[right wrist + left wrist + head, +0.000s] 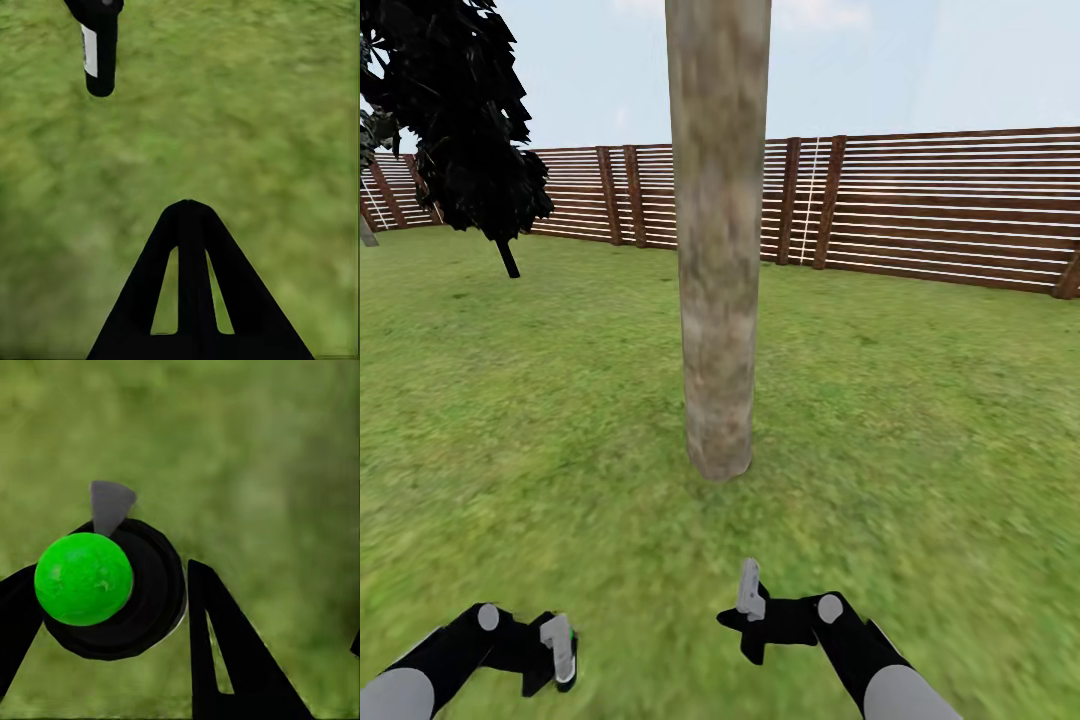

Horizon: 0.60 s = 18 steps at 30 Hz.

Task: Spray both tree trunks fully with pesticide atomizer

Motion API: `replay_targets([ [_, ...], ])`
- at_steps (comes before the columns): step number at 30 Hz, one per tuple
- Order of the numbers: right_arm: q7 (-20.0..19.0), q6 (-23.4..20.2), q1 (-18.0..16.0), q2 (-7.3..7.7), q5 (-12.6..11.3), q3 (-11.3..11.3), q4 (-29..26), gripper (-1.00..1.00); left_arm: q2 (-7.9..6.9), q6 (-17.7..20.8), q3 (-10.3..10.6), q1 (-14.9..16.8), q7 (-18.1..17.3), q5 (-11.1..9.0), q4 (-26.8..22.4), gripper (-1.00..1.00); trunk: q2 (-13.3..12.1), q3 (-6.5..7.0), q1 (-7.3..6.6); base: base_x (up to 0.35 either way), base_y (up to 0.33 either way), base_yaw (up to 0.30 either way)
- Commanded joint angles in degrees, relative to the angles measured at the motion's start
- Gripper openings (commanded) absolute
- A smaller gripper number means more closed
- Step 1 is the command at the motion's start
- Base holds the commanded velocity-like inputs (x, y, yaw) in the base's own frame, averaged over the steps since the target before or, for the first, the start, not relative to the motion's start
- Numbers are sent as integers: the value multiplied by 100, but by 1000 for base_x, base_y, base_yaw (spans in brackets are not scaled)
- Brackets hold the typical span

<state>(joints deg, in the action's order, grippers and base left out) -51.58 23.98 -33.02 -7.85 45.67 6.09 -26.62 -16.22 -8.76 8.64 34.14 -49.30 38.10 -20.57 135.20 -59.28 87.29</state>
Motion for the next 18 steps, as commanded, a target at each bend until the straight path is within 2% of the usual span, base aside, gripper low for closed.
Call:
replay_targets([
  [1, -31, 19, -3, 12, 45, 50, -8, -100, -106, -62, -11, -2, -2, 34, -9, -100, 2, -5, -1, 0, 0, 0],
  [2, -29, 19, -3, 78, 41, 50, -9, 100, -184, -64, -13, -12, 0, 37, -8, -100, 2, -5, -1, 0, 0, 0],
  [4, -33, 19, 1, 263, 32, 51, -7, 100, -310, -63, -35, -121, 147, 33, -4, -100, 2, -5, -1, 0, 0, 0],
  [6, -5, 16, 5, 481, 30, 56, 60, 100, -349, -56, -132, -166, 490, -33, 0, -100, 2, -5, -1, 0, 0, 0],
  [8, 391, 16, 12, 679, 29, 61, 471, 100, -224, -53, -602, -184, 1099, -290, 133, -100, 2, -5, -1, 0, 0, 0],
  [9, 623, 17, 13, 746, 29, 64, 654, 100, -138, -54, -733, -186, 1269, -386, 276, -100, 2, -5, -1, 0, 0, 0],
  [11, 1682, 24, 19, 893, 21, 67, 1345, 100, 135, -62, -1038, -188, 1878, -677, 716, -100, 2, -5, -1, 0, 0, 0],
  [13, 2950, 27, 24, 933, 12, 68, 1929, 100, 498, -36, -1158, -189, 2629, -952, 899, -100, 2, -5, -1, 0, 0, 0],
  [14, 4857, 28, 59, 905, -312, 116, 2354, 100, 1093, 319, -1309, -189, 3935, -1516, 1227, -100, 2, -5, -1, 0, 0, 0],
  [15, 5324, 38, 208, 963, -1608, 293, 2394, 100, 1189, 403, -1484, -189, 4228, -2339, 1279, -100, 2, -5, -1, 0, 0, 0],
  [16, 5427, 56, 296, 1066, -2540, 347, 2392, 100, 1195, 429, -1518, -189, 4293, -2717, 1290, -100, 2, -5, -1, 0, 0, 0],
  [18, 5439, 77, 306, 1110, -2663, 354, 2394, 100, 1171, 421, -1521, -189, 4300, -2752, 1292, -100, 2, -5, -1, 0, 0, 0],
])
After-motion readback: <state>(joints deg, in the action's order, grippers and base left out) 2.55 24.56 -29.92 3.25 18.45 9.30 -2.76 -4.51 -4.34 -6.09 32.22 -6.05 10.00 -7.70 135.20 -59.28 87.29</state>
